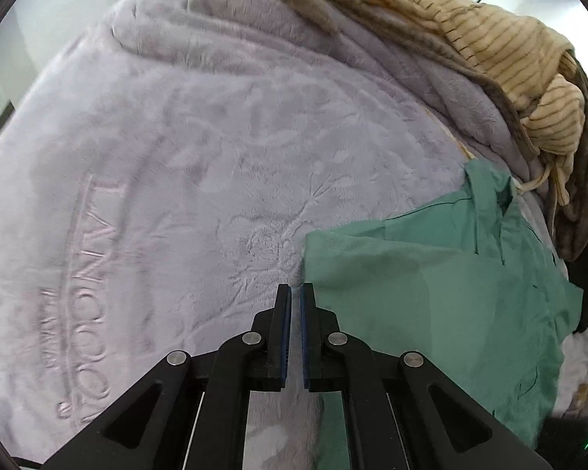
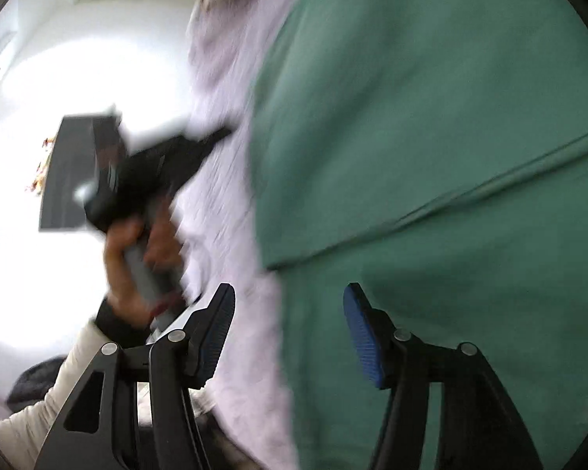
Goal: Fold large clothes
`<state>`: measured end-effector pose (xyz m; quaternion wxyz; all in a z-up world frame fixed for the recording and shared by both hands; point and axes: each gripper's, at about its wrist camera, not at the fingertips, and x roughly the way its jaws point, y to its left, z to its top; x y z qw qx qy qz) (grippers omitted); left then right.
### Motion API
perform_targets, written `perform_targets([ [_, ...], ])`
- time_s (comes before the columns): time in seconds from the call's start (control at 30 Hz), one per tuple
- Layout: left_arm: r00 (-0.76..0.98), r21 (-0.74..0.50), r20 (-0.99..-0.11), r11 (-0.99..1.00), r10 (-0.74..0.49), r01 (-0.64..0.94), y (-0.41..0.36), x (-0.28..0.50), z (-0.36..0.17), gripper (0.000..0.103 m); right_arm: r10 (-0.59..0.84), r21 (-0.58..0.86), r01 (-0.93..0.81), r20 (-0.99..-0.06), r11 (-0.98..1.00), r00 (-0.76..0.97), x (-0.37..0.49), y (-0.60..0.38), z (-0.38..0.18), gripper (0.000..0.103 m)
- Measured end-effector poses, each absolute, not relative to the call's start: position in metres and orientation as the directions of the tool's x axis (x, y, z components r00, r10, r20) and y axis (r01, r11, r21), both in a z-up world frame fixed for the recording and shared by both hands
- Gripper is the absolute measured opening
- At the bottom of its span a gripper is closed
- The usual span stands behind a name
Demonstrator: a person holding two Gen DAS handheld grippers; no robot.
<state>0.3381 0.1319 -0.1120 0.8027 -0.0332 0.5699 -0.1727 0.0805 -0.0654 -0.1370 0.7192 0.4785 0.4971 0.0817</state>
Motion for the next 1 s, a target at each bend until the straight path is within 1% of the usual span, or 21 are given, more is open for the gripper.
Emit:
perform_targets([
  [0.03, 0.303, -0.249, -0.898, 0.936, -0.319, 0.247, 0.132, 0.332, -0.105, 0.006, 0.521, 0.734, 0.423, -0.677, 0.531, 0.519, 0.069, -0.096, -0.134, 0.062],
  [0.17, 0.324, -0.232, -0.891, 0.932, -0.319, 0.279, 0.123, 0.306, -0.098, 0.006, 0.341, 0.657, 0.588, -0.751, 0.472, 0.566, 0.036, -0.174, -0.134, 0.062],
  [0.3, 0.306, -0.178, -0.916, 0.947, -0.258, 0.267, 0.106, 0.289, -0.122, 0.006, 0.282, 0.61, 0.677, -0.792, 0.412, 0.542, 0.025, -0.218, -0.146, 0.062],
  [0.4, 0.302, -0.175, -0.923, 0.958, -0.24, 0.227, 0.104, 0.282, -0.136, 0.006, 0.286, 0.611, 0.692, -0.792, 0.385, 0.54, 0.03, -0.232, -0.16, 0.062],
  [0.43, 0.308, -0.165, -0.923, 0.96, -0.23, 0.225, 0.104, 0.28, -0.137, 0.006, 0.281, 0.611, 0.691, -0.791, 0.385, 0.543, 0.031, -0.235, -0.16, 0.061],
  [0.47, 0.314, -0.154, -0.924, 0.962, -0.22, 0.224, 0.104, 0.279, -0.139, 0.006, 0.268, 0.603, 0.692, -0.797, 0.397, 0.541, 0.038, -0.233, -0.161, 0.046],
  [0.5, 0.316, -0.146, -0.924, 0.964, -0.213, 0.223, 0.103, 0.278, -0.14, 0.006, 0.258, 0.583, 0.698, -0.811, 0.415, 0.525, 0.043, -0.232, -0.162, 0.011],
  [0.53, 0.319, -0.137, -0.925, 0.965, -0.206, 0.225, 0.102, 0.277, -0.141, 0.006, 0.267, 0.586, 0.688, -0.809, 0.428, 0.524, 0.041, -0.23, -0.155, 0.006],
  [0.57, 0.321, -0.128, -0.926, 0.966, -0.198, 0.226, 0.101, 0.277, -0.142, 0.006, 0.261, 0.595, 0.671, -0.801, 0.443, 0.538, 0.041, -0.227, -0.149, 0.006],
  [0.63, 0.324, -0.117, -0.927, 0.967, -0.188, 0.226, 0.097, 0.277, -0.143, 0.006, 0.225, 0.577, 0.62, -0.802, 0.532, 0.554, 0.039, -0.225, -0.13, 0.006],
  [0.7, 0.328, -0.108, -0.927, 0.968, -0.18, 0.226, 0.098, 0.276, -0.146, 0.006, 0.159, 0.515, 0.566, -0.813, 0.644, 0.56, 0.042, -0.22, -0.113, 0.006],
  [0.77, 0.334, -0.104, -0.926, 0.969, -0.176, 0.223, 0.098, 0.276, -0.149, 0.006, 0.126, 0.468, 0.545, -0.826, 0.695, 0.549, 0.048, -0.222, -0.112, 0.006],
  [0.87, 0.345, -0.088, -0.924, 0.97, -0.164, 0.225, 0.096, 0.276, -0.152, 0.006, 0.186, 0.487, 0.592, -0.848, 0.643, 0.496, 0.047, -0.232, -0.136, 0.007],
  [0.93, 0.349, -0.074, -0.925, 0.971, -0.153, 0.229, 0.093, 0.277, -0.154, 0.006, 0.221, 0.525, 0.622, -0.837, 0.581, 0.5, 0.036, -0.238, -0.143, 0.009],
  [1.0, 0.35, -0.063, -0.925, 0.971, -0.144, 0.233, 0.093, 0.277, -0.153, 0.006, 0.194, 0.5, 0.65, -0.853, 0.573, 0.485, 0.024, -0.241, -0.141, 0.016],
])
